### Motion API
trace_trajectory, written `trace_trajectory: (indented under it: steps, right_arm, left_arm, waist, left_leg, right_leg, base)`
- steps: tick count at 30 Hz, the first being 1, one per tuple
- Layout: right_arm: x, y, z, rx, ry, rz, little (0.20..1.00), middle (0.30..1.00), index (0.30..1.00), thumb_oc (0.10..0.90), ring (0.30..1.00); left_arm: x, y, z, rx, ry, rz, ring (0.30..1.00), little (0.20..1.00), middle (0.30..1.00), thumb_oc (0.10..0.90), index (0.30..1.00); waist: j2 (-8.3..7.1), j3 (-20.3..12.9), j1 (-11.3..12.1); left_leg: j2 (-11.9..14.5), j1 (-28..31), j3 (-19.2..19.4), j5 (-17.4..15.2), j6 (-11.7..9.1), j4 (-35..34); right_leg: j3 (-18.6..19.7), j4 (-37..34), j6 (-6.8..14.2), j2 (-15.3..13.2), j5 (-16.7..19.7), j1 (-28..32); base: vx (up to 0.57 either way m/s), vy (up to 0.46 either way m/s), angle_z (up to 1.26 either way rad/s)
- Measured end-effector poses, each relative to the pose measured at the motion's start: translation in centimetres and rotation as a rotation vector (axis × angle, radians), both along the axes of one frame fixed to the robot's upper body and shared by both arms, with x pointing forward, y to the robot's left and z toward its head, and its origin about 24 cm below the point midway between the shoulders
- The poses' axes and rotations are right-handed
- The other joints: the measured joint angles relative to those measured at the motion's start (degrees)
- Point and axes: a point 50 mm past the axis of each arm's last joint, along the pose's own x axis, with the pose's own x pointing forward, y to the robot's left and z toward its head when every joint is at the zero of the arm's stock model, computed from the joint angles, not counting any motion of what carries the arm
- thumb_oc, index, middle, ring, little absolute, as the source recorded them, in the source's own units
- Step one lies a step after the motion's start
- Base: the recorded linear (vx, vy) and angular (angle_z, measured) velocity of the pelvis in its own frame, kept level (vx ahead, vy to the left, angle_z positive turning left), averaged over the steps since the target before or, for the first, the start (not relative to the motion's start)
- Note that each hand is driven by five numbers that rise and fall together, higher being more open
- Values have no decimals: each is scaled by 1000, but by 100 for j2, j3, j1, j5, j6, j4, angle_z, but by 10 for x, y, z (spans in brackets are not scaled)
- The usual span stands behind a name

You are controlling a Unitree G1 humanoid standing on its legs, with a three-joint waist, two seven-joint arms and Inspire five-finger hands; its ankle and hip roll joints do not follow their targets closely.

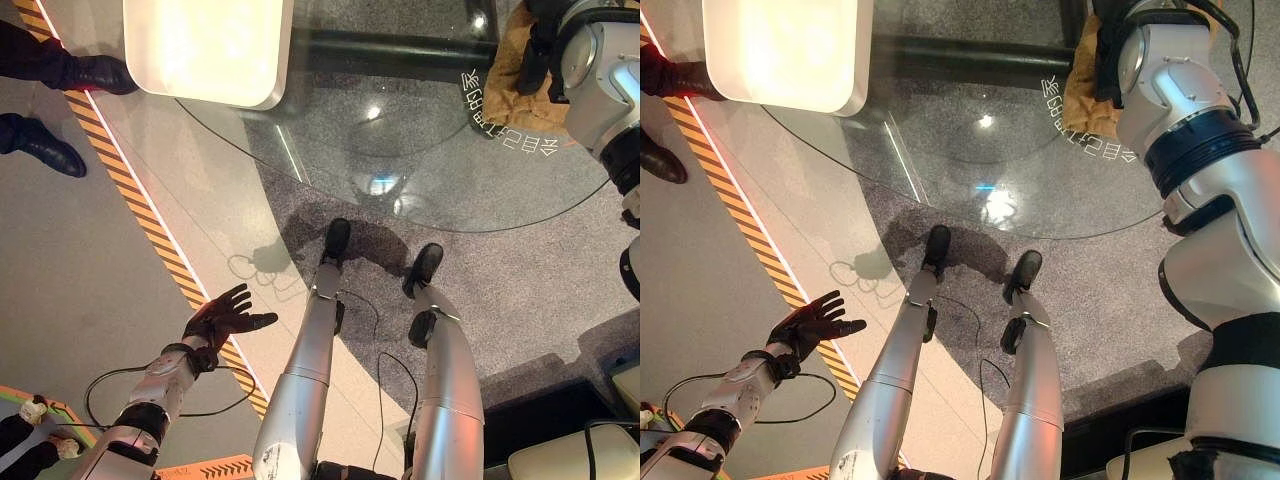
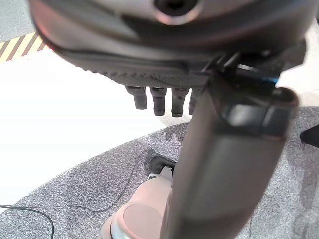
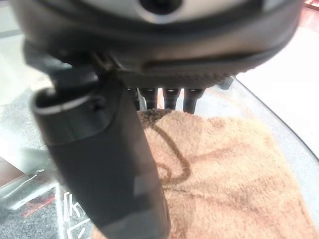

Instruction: Wipe the table with a cloth and put it in the basket.

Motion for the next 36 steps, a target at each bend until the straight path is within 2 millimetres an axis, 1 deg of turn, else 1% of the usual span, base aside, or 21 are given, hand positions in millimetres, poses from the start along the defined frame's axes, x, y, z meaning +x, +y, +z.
trace_trajectory:
  steps: [36]
  right_arm:
    - [0,0,0,-7,1,7,200,300,300,100,300]
  left_arm:
    - [0,0,0,4,0,-4,900,900,900,800,900]
  waist:
    - [1,0,0]
  left_leg:
    - [1,1,-1,16,22,-2]
  right_leg:
    - [-2,-1,-1,-1,1,0]
  base:
    - [0,0,0]
